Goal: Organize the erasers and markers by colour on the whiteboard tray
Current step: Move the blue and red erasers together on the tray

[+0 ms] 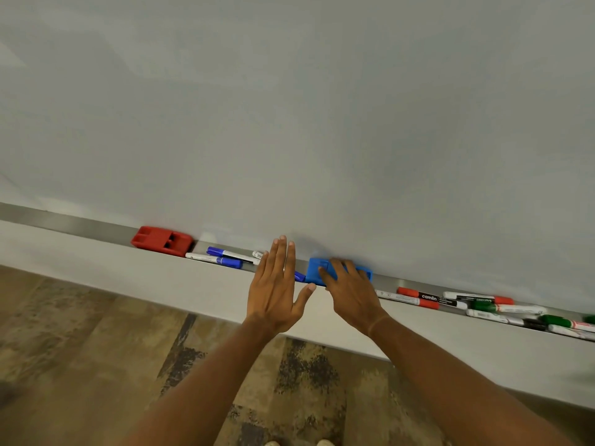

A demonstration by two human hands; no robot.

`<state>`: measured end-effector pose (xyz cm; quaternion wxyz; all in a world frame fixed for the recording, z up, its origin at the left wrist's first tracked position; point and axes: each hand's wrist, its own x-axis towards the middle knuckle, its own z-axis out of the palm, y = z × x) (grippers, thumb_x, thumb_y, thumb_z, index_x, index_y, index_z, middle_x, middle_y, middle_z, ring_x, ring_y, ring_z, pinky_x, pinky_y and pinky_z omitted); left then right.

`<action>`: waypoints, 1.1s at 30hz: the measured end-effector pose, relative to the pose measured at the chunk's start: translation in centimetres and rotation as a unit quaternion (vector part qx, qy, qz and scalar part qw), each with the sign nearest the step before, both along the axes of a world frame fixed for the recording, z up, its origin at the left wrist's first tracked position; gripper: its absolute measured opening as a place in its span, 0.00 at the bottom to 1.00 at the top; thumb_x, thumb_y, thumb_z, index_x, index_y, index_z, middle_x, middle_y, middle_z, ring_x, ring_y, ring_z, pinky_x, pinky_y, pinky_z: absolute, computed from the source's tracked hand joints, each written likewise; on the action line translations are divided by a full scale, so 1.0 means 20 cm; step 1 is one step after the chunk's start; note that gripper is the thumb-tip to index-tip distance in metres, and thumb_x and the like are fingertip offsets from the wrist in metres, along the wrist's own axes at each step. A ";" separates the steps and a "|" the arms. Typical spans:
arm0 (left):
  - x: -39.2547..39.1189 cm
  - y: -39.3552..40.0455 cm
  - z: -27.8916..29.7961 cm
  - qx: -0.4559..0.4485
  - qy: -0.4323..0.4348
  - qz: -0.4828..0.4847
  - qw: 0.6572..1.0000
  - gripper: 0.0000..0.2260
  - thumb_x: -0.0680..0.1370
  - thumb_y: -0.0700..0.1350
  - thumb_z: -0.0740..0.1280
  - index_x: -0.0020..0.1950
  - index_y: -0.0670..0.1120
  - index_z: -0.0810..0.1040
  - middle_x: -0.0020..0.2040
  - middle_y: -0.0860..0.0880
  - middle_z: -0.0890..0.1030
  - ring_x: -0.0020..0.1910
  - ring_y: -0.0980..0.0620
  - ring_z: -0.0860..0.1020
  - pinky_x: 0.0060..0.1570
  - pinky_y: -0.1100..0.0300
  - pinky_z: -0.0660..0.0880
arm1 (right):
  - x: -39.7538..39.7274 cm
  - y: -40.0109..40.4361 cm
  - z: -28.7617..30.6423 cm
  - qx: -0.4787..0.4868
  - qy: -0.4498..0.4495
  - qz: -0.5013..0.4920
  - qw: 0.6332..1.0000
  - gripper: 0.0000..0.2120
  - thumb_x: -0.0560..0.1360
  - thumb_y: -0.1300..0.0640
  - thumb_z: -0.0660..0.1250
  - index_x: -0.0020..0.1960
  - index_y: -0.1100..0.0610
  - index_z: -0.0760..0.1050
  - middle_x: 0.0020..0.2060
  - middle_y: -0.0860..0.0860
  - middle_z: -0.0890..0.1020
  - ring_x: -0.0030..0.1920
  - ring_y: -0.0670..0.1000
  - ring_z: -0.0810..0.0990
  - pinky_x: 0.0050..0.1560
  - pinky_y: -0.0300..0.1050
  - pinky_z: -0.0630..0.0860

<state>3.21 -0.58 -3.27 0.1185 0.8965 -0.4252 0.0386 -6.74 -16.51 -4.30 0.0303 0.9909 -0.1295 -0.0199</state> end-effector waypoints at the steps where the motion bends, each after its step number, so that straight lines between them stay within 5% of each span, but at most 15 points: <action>1: 0.00 0.00 0.00 0.003 -0.001 -0.002 1.000 0.38 0.78 0.68 0.42 0.79 0.43 0.40 0.80 0.45 0.41 0.79 0.48 0.40 0.76 0.53 0.40 | 0.00 0.00 0.01 0.005 0.000 -0.001 1.000 0.22 0.71 0.61 0.69 0.64 0.55 0.73 0.63 0.59 0.74 0.62 0.61 0.73 0.53 0.56 0.77; 5: 0.01 0.00 -0.01 0.008 -0.005 -0.002 1.000 0.38 0.78 0.67 0.42 0.79 0.43 0.40 0.80 0.44 0.41 0.79 0.48 0.40 0.76 0.53 0.38 | 0.01 -0.01 0.03 0.021 -0.019 0.003 1.000 0.13 0.72 0.62 0.68 0.56 0.53 0.76 0.62 0.59 0.74 0.64 0.61 0.71 0.57 0.56 0.75; 10: 0.02 0.00 0.00 0.004 -0.006 -0.003 1.000 0.38 0.78 0.68 0.42 0.79 0.43 0.41 0.80 0.45 0.42 0.79 0.47 0.41 0.76 0.53 0.39 | 0.00 0.00 0.03 0.024 -0.030 -0.012 0.999 0.16 0.66 0.63 0.72 0.52 0.52 0.78 0.57 0.60 0.77 0.59 0.62 0.74 0.52 0.54 0.78; 16: 0.03 0.01 0.02 -0.002 -0.008 0.006 1.000 0.38 0.78 0.67 0.43 0.79 0.43 0.41 0.80 0.44 0.41 0.79 0.47 0.41 0.75 0.54 0.38 | -0.01 0.00 0.08 0.045 -0.069 0.010 0.997 0.23 0.59 0.63 0.77 0.52 0.51 0.79 0.50 0.57 0.80 0.52 0.59 0.79 0.43 0.49 0.81; 20: 0.02 0.03 0.06 -0.012 -0.008 0.016 1.000 0.39 0.78 0.68 0.39 0.79 0.43 0.40 0.80 0.45 0.41 0.79 0.47 0.40 0.76 0.53 0.39 | 0.01 -0.01 0.10 0.051 -0.091 0.010 0.994 0.31 0.60 0.62 0.78 0.62 0.56 0.75 0.52 0.57 0.81 0.53 0.58 0.80 0.45 0.48 0.81; 27: 0.04 0.14 0.12 -0.021 -0.030 0.057 0.998 0.38 0.79 0.66 0.46 0.79 0.42 0.42 0.80 0.44 0.43 0.79 0.49 0.40 0.76 0.55 0.37 | 0.06 0.04 0.18 0.007 -0.107 0.034 0.994 0.29 0.60 0.52 0.79 0.58 0.59 0.77 0.46 0.54 0.81 0.46 0.54 0.80 0.44 0.49 0.75; 33: 0.10 0.32 0.18 -0.021 -0.051 0.109 0.993 0.38 0.79 0.66 0.44 0.79 0.42 0.42 0.80 0.44 0.44 0.79 0.48 0.42 0.77 0.53 0.42 | 0.21 0.16 0.24 0.080 -0.145 0.075 0.983 0.27 0.63 0.57 0.77 0.59 0.62 0.76 0.47 0.56 0.79 0.47 0.56 0.78 0.43 0.48 0.80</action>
